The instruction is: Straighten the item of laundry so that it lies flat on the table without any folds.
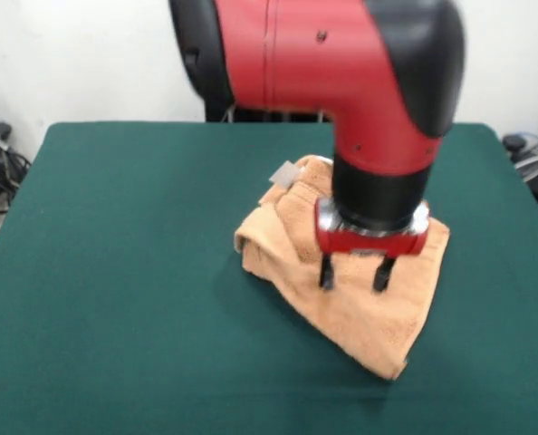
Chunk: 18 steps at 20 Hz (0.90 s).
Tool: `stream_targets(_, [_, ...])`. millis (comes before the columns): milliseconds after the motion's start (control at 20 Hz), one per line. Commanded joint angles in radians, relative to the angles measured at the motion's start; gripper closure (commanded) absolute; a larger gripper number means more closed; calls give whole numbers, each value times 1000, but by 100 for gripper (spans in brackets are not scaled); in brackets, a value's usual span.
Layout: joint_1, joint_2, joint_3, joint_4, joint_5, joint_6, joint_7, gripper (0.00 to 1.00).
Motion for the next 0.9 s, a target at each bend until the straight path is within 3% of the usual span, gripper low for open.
stream_targets(50, [26, -110, 64, -45, 90, 251, 128, 0])
stream_targets(300, [31, -125, 47, -73, 112, 303, 149, 0])
stream_targets(650, [60, -233, -28, -61, 72, 402, 154, 0])
stream_targets(900, [83, -318, -71, 4, 65, 411, 172, 0])
